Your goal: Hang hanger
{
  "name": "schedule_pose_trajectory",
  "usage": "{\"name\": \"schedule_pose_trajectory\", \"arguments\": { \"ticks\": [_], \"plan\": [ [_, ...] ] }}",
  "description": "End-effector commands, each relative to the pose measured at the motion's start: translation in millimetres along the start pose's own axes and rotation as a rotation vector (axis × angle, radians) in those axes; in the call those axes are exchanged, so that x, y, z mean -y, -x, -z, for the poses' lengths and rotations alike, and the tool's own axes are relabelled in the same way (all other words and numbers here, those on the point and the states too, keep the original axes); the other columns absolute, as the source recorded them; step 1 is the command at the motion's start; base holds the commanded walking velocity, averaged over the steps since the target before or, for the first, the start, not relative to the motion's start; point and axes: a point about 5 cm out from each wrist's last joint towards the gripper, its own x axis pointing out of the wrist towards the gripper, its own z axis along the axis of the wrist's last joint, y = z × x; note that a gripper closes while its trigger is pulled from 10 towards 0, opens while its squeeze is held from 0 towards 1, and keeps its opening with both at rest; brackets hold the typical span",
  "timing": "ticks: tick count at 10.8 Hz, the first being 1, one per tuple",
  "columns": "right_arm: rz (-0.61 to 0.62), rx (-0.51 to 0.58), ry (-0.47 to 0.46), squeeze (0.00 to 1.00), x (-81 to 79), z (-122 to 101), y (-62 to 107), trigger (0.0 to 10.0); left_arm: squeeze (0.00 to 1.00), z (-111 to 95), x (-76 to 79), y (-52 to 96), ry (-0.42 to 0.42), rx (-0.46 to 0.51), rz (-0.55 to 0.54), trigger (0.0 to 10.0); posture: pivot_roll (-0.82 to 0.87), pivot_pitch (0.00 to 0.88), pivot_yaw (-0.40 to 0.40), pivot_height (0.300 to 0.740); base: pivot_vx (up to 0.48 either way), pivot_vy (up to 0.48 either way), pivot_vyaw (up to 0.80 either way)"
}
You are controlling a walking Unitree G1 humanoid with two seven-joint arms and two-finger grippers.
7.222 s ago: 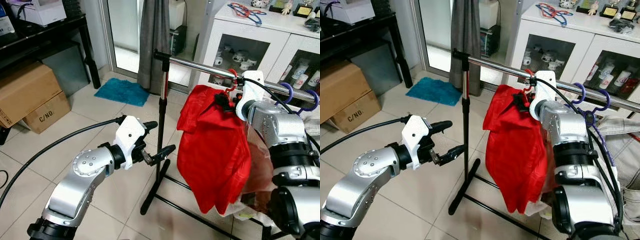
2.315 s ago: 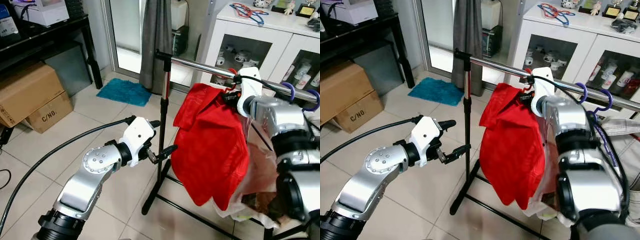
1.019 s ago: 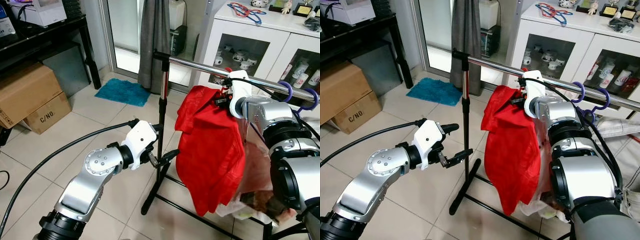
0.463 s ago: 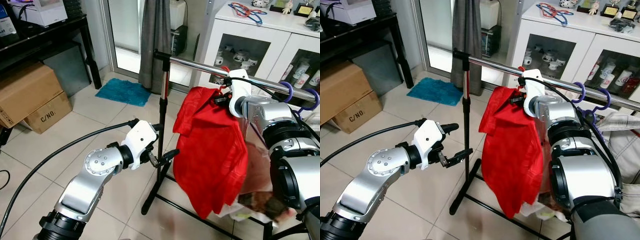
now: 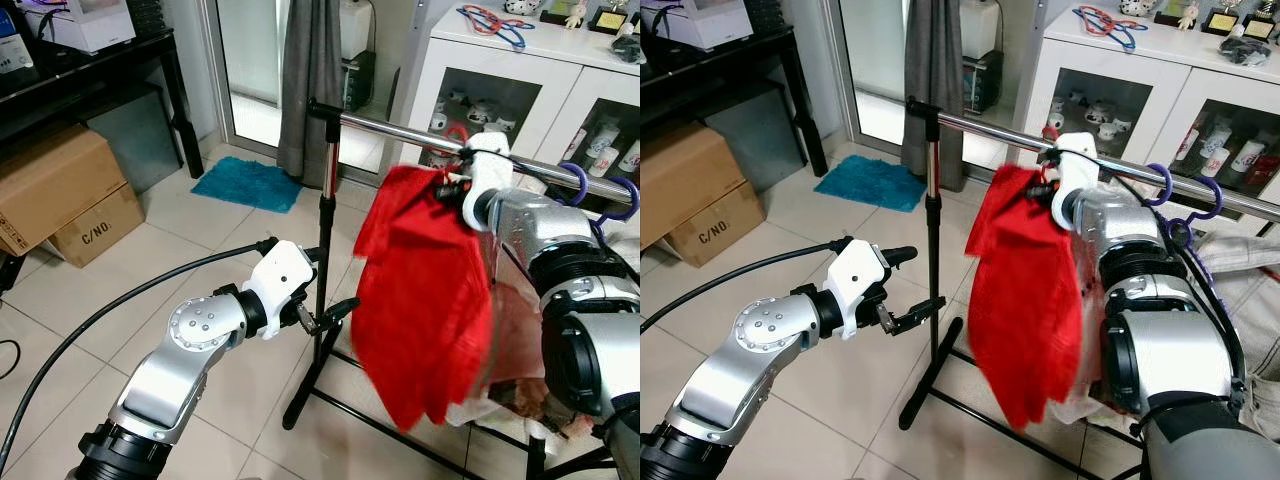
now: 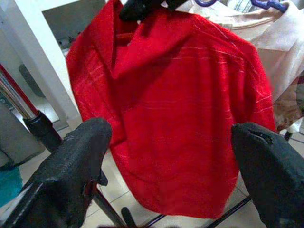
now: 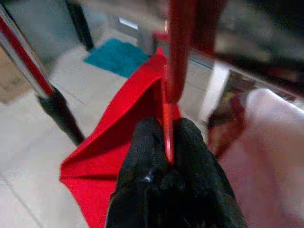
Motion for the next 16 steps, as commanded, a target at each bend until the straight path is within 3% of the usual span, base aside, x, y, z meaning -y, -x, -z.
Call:
{"name": "schedule_pose_trajectory", "arguments": {
  "ticks": [1, 3, 6, 7, 8, 11, 12, 13, 16],
  "plan": [
    [-0.025, 0.112, -0.033, 0.0, 5.7, -18.0, 6.9, 0.0, 0.0, -2.7, 1.7, 0.7, -0.021, 0.007, -0.002, 10.0, 0.02, 0.0, -0.04, 0.74, 0.0, 0.0, 0.0],
    [-0.073, 0.132, -0.045, 0.0, 10.2, -13.6, 12.5, 0.0, 0.0, -2.2, 1.1, 1.1, -0.015, 0.007, -0.013, 10.0, 0.02, 0.0, -0.037, 0.74, 0.0, 0.0, 0.0],
    [-0.238, 0.166, 0.031, 0.0, 5.2, 3.1, 31.6, 0.0, 0.0, -7.8, -7.3, -2.2, 0.016, 0.036, -0.061, 10.0, 0.02, 0.0, -0.017, 0.74, 0.0, 0.0, 0.0],
    [-0.277, 0.171, 0.057, 0.0, 1.1, 8.2, 39.5, 0.0, 0.45, -11.7, -12.4, -1.6, 0.039, 0.063, -0.087, 10.0, 0.01, 0.0, -0.014, 0.74, 0.0, 0.0, 0.0],
    [-0.316, 0.173, 0.089, 0.0, -5.3, 15.4, 50.5, 0.0, 1.0, -17.0, -20.8, -1.1, 0.04, 0.092, -0.127, 10.0, 0.01, 0.0, -0.015, 0.74, 0.0, 0.0, 0.0],
    [-0.389, 0.209, 0.106, 0.0, -30.1, 17.3, 68.9, 0.0, 1.0, -17.3, -41.7, -11.8, -0.004, 0.07, -0.179, 10.0, 0.01, 0.0, -0.014, 0.74, 0.0, 0.0, 0.0],
    [-0.4, 0.221, 0.107, 0.0, -37.7, 14.6, 72.9, 0.0, 0.17, -20.3, -45.1, -16.1, 0.013, 0.086, -0.164, 10.0, 0.01, 0.0, -0.01, 0.74, 0.0, 0.0, 0.0],
    [-0.404, 0.231, 0.109, 0.0, -43.2, 11.7, 75.7, 0.0, 0.0, -21.8, -45.6, -20.6, 0.016, 0.09, -0.131, 10.0, 0.01, 0.0, -0.01, 0.74, 0.0, 0.0, 0.0],
    [-0.423, 0.233, 0.126, 0.0, -58.5, 8.8, 83.9, 0.0, 0.0, -31.1, -42.3, -41.1, 0.027, 0.142, -0.016, 10.0, 0.01, 0.0, -0.014, 0.74, 0.0, 0.0, 0.0]
  ]
}}
